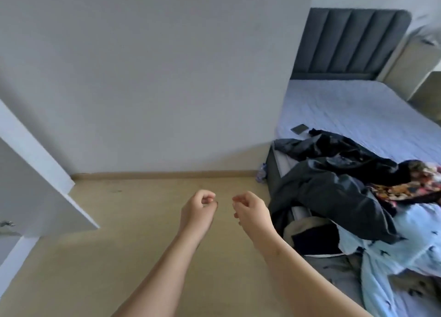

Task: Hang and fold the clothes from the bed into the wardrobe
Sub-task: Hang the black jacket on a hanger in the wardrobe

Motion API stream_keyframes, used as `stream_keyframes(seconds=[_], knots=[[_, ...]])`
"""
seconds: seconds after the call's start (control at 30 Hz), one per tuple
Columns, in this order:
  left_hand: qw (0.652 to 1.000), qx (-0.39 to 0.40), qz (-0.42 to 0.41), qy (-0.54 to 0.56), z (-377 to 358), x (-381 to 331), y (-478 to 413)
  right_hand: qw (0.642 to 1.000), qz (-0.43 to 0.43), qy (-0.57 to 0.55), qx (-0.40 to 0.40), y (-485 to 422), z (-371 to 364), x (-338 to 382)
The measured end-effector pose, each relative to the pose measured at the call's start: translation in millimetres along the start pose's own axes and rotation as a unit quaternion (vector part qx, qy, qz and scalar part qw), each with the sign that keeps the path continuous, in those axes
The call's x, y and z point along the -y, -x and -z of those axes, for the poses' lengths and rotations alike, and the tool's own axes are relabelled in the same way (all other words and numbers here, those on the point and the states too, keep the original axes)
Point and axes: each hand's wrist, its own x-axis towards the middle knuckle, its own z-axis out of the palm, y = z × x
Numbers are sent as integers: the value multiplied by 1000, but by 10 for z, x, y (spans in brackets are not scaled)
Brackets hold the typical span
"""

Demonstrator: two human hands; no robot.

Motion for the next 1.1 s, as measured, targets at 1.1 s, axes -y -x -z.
stream_keyframes(seconds=[1.1], knots=[[886,401,-120,-198,-3909,-1436,-1593,903,-274,-101,-315,-1733,2877,-1336]])
